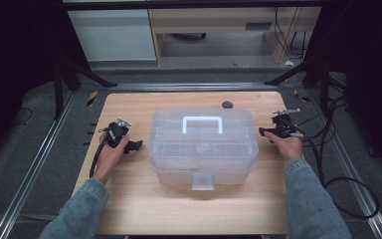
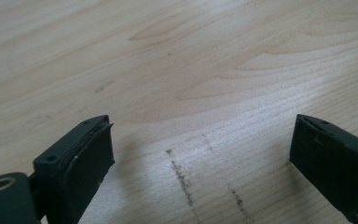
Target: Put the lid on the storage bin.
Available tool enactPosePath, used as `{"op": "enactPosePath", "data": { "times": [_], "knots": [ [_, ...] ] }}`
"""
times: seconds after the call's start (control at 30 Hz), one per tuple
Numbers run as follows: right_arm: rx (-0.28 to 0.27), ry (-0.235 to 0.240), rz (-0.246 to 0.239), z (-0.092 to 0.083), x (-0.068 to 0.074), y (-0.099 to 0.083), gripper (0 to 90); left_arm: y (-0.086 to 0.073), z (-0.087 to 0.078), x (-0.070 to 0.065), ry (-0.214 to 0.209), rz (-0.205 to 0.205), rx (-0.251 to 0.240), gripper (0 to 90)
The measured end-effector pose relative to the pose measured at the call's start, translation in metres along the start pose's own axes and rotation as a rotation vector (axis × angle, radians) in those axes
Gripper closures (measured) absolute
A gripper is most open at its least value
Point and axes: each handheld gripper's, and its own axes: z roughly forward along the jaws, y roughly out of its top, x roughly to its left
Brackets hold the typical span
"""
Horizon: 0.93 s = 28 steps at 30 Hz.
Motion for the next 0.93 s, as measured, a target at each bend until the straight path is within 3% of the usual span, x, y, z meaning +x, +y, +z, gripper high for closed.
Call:
{"op": "enactPosePath", "data": {
  "times": [0.4,0.53,0.73,0.93],
  "knots": [
    [-0.013,-0.014,0.01,0.014,0.01,-0.007,16.5,0.0,0.01,-0.007,-0.037,-0.037,-0.023,1.3],
    [-0.015,-0.025,-0.014,0.019,0.014,-0.013,15.5,-0.005,0.012,-0.009,-0.025,-0.052,-0.08,0.3],
    [-0.064,-0.015,-0.022,0.02,0.018,-0.02,11.6,-0.005,0.012,-0.009,-0.023,-0.056,-0.078,0.0],
    [-0.046,0.002,-0.037,0.022,0.02,-0.019,3.5,-0.006,0.011,-0.01,-0.018,-0.063,-0.076,0.0]
  ]
}}
